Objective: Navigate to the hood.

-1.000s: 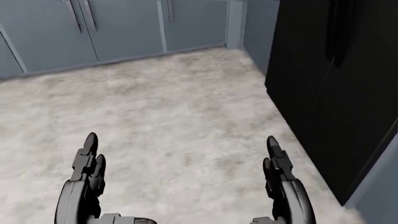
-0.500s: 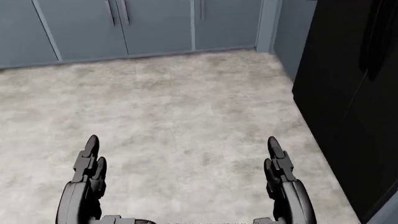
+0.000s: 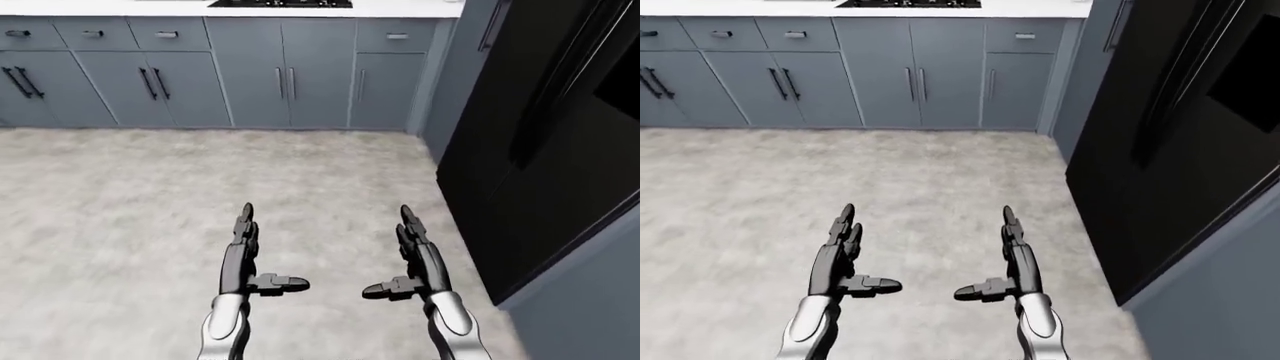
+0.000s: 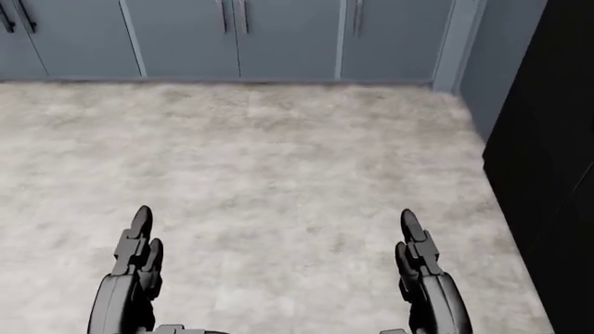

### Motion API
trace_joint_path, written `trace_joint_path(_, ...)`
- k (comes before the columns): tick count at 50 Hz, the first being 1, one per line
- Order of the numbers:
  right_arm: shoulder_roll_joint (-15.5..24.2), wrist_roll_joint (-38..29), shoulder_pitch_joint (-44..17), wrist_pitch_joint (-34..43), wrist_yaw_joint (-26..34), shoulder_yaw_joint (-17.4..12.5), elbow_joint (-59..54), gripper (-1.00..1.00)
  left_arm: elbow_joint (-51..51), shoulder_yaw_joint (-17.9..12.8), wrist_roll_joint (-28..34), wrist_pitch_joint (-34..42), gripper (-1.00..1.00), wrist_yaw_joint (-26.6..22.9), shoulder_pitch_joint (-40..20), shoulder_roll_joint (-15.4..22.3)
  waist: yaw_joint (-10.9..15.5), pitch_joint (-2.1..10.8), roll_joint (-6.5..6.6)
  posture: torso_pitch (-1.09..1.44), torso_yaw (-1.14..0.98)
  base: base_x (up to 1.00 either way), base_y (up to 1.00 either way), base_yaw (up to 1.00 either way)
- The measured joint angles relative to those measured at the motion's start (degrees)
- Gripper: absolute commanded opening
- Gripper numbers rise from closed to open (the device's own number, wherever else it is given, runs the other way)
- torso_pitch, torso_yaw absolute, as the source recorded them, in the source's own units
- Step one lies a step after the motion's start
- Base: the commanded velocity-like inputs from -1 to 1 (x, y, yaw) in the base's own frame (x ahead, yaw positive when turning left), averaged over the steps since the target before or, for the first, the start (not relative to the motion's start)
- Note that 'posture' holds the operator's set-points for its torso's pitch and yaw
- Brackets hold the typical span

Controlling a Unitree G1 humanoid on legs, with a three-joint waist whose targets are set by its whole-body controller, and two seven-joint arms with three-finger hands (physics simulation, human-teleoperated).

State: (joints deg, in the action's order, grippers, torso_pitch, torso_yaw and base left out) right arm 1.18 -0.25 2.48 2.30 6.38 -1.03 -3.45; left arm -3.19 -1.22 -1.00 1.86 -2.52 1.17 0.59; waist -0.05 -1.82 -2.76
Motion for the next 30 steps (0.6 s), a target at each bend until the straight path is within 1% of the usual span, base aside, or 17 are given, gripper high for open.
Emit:
trace_joint_path(2, -0.07, 0.11, -0.11, -0.04, 0.17, 0.12, 0.35, 1.0, 0.09, -0.33, 0.0, 0.12, 1.0, 0.03, -0.18, 0.1, 0.16, -0.11, 1.09, 0.0, 0.0, 0.0, 0.0, 0.13)
trace_joint_path(5, -0.29, 0.74, -0.8, -0.73, 0.56, 0.42, 1.45, 1.0, 0.93, -1.05, 0.0, -0.33, 1.0, 0.34, -0.39, 0.31, -0.69, -0.52, 2.9, 0.0, 0.0, 0.0, 0.0, 0.0)
trace_joint_path(6, -0.23, 0.83, -0.94, -1.06, 0.55, 0.32, 1.46, 1.0, 1.05, -1.0, 0.0, -0.45, 1.0, 0.38, -0.51, 0.28, -1.02, -0.46, 3.63, 0.0, 0.0, 0.0, 0.0, 0.0)
trace_joint_path(7, -0.16, 0.86, -1.0, -1.28, 0.49, 0.18, 1.48, 1.0, 1.17, -0.85, 0.0, -0.56, 1.0, 0.37, -0.58, 0.23, -1.28, -0.15, 4.62, 0.0, 0.0, 0.0, 0.0, 0.0)
trace_joint_path(8, -0.26, 0.86, -1.17, -1.48, 0.4, 0.03, 1.2, 1.0, 1.17, -0.73, -0.01, -0.64, 1.0, 0.33, -0.7, 0.35, -1.47, 0.22, 5.18, 0.0, 0.0, 0.0, 0.0, 0.0)
trace_joint_path(10, -0.47, 0.77, -1.03, -1.33, 0.3, 0.39, 0.06, 1.0, 0.65, -0.99, -0.01, -0.58, 1.0, 0.32, -0.5, 0.5, -1.32, 0.01, 4.13, 0.0, 0.0, 0.0, 0.0, 0.0)
trace_joint_path(12, -0.49, 0.63, -0.66, -0.64, 0.29, 0.7, -0.11, 1.0, 0.27, -1.21, -0.01, -0.28, 1.0, 0.41, -0.16, 0.52, -1.0, 0.28, 3.32, 0.0, 0.0, 0.0, 0.0, 0.0)
trace_joint_path(14, -0.45, 0.48, -0.68, -0.21, 0.2, 0.69, 0.07, 1.0, 0.02, -1.3, -0.01, 0.0, 1.0, 0.49, -0.05, 0.52, -0.66, 0.44, 2.87, 0.0, 0.0, 0.0, 0.0, 0.0)
trace_joint_path(17, -0.43, 0.32, -0.84, -0.08, -0.06, 0.5, 0.49, 1.0, -0.08, -1.23, -0.01, 0.18, 1.0, 0.51, -0.03, 0.5, -0.17, 0.73, 2.54, 0.0, 0.0, 0.0, 0.07, 0.0)
trace_joint_path(21, -0.4, 0.27, -0.98, -0.16, -0.29, 0.42, 0.64, 1.0, 0.36, -1.11, 0.01, 0.04, 1.0, 0.46, -0.18, 0.45, 0.08, 0.7, 2.59, 0.0, 0.0, 0.0, 0.11, 0.0)
trace_joint_path(28, -0.12, 0.32, -1.03, 0.03, -0.66, -0.26, 0.05, 1.0, 0.83, -0.58, 0.01, -0.52, 1.0, 0.25, -0.49, 0.22, -0.43, 0.47, 3.64, 0.0, 0.0, 0.0, 0.12, 0.0)
trace_joint_path(30, -0.15, 0.34, -1.06, 0.23, -0.8, -0.31, 0.01, 1.0, 0.64, -0.57, 0.01, -0.43, 1.0, 0.2, -0.39, 0.24, -0.45, 0.34, 3.74, 0.0, 0.0, 0.0, 0.12, 0.0)
